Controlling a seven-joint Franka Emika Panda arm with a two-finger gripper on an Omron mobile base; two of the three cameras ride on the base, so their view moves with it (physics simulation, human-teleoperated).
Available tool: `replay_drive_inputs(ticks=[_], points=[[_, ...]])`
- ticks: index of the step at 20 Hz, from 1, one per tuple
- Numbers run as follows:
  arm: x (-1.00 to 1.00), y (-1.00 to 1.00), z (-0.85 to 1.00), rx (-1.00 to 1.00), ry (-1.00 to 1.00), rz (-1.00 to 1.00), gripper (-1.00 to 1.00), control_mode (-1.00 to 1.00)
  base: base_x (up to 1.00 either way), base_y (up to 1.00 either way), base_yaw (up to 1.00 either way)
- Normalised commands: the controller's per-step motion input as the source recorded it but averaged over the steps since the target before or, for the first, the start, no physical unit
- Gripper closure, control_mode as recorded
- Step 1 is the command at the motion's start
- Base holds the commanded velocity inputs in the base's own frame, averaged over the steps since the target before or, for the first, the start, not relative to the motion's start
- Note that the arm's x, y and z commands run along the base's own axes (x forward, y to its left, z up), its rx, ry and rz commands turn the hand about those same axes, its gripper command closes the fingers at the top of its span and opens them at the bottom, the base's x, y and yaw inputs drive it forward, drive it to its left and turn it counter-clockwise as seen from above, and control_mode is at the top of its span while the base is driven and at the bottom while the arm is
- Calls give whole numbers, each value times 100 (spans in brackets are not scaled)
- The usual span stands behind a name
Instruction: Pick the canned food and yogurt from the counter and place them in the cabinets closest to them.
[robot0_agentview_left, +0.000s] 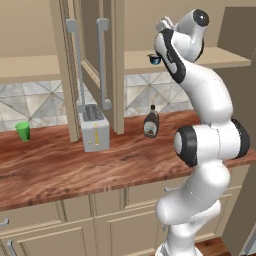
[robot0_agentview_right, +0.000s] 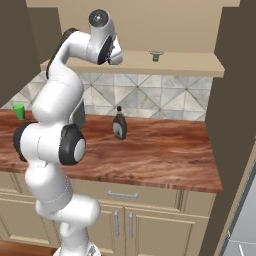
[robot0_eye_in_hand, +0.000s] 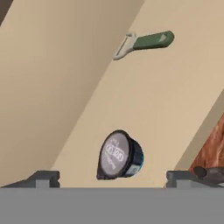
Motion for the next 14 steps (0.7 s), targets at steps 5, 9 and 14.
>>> replay_drive_inputs(ticks=[5,9,14], points=[[-100,-30,5,3,-3,0,-100,-100,0,0,0],[-100,-23,-26,2,-13,0,-100,-100,0,0,0],[-100,-28,-7,16,-23,0,-100,-100,0,0,0]])
